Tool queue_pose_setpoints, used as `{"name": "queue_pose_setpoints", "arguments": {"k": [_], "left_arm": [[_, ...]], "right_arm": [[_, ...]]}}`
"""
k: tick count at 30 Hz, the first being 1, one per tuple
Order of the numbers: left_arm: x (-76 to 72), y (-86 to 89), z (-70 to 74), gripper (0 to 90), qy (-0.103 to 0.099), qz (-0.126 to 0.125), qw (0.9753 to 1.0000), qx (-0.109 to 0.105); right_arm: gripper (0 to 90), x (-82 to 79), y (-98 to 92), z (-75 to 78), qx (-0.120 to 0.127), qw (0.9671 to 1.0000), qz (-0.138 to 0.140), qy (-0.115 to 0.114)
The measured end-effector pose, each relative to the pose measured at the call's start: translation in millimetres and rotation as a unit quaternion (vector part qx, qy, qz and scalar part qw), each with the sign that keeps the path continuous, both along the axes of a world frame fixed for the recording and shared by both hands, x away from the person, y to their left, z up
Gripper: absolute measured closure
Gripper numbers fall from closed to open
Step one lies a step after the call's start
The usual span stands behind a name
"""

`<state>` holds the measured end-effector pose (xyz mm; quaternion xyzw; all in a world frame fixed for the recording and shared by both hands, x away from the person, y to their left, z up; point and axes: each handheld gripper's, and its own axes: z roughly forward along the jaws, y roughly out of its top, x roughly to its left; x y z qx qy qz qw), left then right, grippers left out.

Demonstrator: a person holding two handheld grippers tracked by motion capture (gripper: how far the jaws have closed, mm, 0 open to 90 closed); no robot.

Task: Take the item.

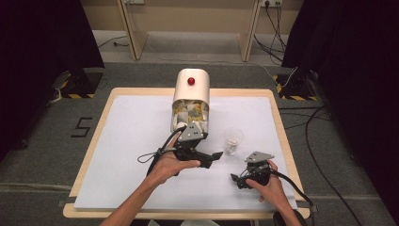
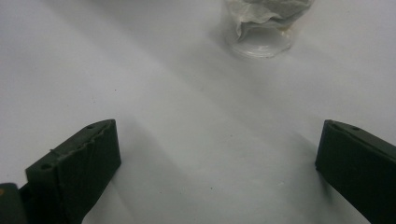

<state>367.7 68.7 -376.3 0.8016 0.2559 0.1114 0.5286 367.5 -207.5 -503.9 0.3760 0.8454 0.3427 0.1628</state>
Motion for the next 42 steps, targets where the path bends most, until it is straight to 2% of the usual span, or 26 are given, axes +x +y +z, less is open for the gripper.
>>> {"name": "queue_pose_setpoints", "arguments": {"k": [10,17,25,31,36,42], "left_arm": [[-6.0,37.4,4.1,15.4,-0.012,0.039,0.9992,-0.004],[-4.3,68.1,4.6,15.4,-0.013,0.075,0.997,-0.014],[-2.3,99.2,0.0,15.4,-0.015,0.115,0.9932,-0.013],[1.1,120.8,-5.6,15.4,-0.014,0.147,0.989,-0.013],[2.6,133.1,-11.3,15.4,-0.012,0.163,0.9864,-0.013],[3.2,142.8,-20.7,15.6,-0.009,0.171,0.9851,-0.008]], "right_arm": [[0.6,0.2,-0.1,0.0,0.0,1.0,0.001,-0.001],[0.6,0.1,0.1,-0.1,0.0,1.0,0.0,0.0],[0.6,0.1,0.1,-0.1,0.0,1.0,0.0,0.0],[0.5,0.0,0.1,0.0,0.0,1.0,0.0,0.001],[0.6,0.0,0.1,0.0,0.0,1.0,0.0,0.001],[0.5,-0.1,0.1,0.0,0.0,1.0,0.0,0.001]]}}
